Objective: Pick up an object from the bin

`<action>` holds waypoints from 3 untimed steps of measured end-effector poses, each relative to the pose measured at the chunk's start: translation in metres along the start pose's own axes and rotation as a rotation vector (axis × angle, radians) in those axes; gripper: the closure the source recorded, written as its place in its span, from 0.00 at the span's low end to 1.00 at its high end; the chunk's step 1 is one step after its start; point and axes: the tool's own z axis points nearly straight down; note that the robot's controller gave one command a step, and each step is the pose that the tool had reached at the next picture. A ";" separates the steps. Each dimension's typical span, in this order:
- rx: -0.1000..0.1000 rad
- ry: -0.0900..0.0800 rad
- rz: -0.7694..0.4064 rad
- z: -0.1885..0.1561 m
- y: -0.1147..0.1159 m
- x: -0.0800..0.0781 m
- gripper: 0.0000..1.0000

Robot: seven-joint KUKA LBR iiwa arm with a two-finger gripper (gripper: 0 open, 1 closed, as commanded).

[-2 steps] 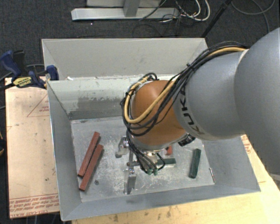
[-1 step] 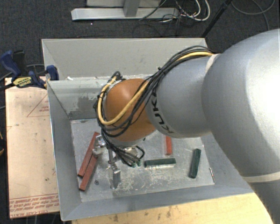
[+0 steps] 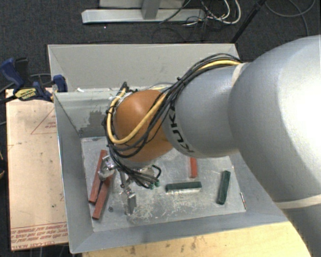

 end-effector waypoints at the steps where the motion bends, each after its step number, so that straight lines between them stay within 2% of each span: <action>1: 0.000 0.012 -0.136 -0.007 0.012 -0.022 0.00; 2: 0.000 0.001 -0.203 0.007 0.016 -0.036 0.00; 3: 0.000 -0.014 -0.369 0.010 0.006 -0.041 1.00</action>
Offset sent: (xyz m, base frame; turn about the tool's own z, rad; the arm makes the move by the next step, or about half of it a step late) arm 0.0238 0.0294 -0.0206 -0.2311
